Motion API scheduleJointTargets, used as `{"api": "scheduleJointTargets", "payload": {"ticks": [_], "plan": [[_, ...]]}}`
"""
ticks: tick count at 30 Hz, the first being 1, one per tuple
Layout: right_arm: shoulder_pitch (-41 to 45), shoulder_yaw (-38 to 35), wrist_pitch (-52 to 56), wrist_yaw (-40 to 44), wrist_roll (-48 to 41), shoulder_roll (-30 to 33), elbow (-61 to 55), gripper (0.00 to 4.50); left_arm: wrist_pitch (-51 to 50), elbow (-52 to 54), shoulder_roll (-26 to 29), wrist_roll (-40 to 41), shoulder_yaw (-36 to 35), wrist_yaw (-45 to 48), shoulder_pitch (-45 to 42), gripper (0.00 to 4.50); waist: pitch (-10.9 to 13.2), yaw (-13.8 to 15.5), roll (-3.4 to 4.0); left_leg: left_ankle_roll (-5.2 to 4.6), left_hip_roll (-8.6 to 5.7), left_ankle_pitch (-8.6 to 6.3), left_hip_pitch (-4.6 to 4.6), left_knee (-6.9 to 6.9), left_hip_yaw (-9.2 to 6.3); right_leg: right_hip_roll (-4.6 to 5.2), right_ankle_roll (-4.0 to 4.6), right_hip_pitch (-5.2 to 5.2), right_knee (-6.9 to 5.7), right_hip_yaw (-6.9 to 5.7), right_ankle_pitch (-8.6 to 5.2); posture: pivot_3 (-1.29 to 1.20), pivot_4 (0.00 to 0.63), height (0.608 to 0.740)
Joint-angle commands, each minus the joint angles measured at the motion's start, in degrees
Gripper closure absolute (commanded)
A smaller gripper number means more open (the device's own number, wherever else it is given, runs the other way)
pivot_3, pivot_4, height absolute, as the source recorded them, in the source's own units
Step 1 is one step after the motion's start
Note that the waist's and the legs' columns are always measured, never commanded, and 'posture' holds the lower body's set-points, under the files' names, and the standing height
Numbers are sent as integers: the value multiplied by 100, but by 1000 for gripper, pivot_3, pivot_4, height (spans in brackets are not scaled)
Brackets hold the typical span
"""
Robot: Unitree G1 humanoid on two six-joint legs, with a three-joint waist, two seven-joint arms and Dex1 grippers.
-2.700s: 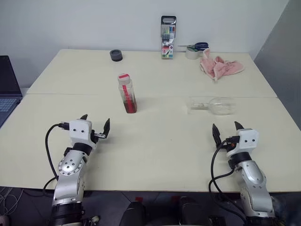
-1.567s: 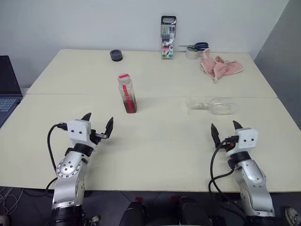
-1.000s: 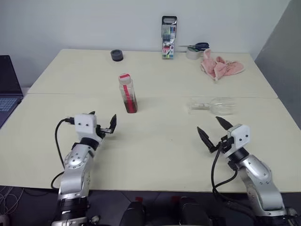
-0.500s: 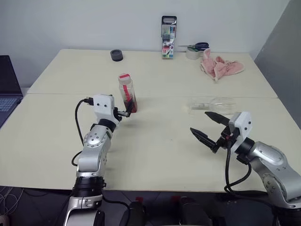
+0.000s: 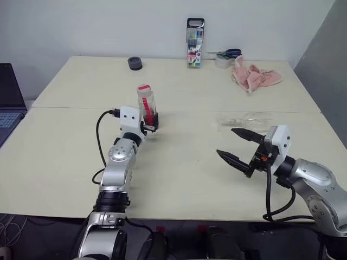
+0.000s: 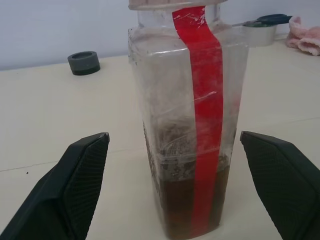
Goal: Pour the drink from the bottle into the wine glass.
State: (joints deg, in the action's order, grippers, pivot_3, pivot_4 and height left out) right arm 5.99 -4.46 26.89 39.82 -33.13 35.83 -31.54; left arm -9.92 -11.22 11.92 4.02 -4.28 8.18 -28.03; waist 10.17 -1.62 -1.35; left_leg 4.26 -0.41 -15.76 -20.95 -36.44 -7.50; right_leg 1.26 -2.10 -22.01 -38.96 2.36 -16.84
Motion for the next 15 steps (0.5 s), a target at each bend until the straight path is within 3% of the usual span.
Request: {"api": "scheduleJointTargets", "payload": {"ticks": [1,15], "plan": [[162,-98,99,81,-192,100,-246,0,168,-71,-54,-121,40,-121,-245,17,0,0,0,0,0,0,0,0,0,0,0,0,0,0,0,0,150,740],[429,-147,266,268,-279,314,-136,0,-129,-507,-154,-398,33,-730,-1118,17,3,1,-5,1,-1,0,-8,-17,-1,0,-3,0,0,-1,2,0,150,740]]}}
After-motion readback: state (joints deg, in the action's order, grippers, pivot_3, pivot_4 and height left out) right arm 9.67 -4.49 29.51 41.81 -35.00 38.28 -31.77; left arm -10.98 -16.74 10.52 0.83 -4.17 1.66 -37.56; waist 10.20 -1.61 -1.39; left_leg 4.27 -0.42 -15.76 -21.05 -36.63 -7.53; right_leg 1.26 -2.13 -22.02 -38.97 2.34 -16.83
